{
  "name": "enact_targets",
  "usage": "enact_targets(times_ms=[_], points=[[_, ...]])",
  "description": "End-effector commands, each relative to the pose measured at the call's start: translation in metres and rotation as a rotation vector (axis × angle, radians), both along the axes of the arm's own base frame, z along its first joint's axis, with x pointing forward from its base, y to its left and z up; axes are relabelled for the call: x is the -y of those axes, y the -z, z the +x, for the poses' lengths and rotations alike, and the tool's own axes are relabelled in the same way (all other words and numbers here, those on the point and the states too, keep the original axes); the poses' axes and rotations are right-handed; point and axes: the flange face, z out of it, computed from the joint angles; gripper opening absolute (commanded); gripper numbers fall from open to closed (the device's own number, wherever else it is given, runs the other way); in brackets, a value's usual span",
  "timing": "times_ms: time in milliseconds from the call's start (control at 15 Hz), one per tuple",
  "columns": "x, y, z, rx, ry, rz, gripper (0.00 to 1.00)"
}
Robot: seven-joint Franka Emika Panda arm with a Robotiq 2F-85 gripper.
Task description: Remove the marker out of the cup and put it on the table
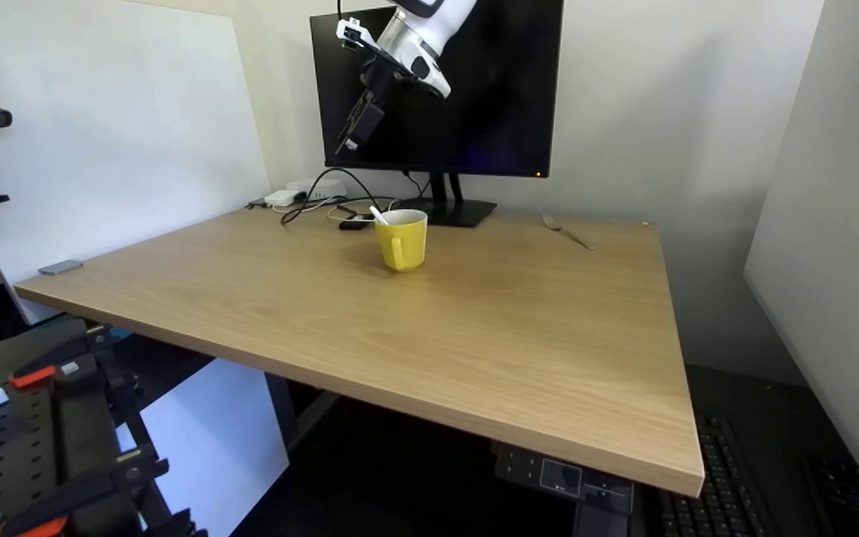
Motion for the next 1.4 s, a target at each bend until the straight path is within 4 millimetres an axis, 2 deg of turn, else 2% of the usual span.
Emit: enact_targets(times_ms=[0,800,1333], points=[[0.004,0.005,0.007,-0.072,0.033,0.023,1.00],[0.023,0.044,0.019,-0.126,0.073,0.002,1.00],[0.018,0.065,0.029,-0.098,0.043,-0.007,1.00]])
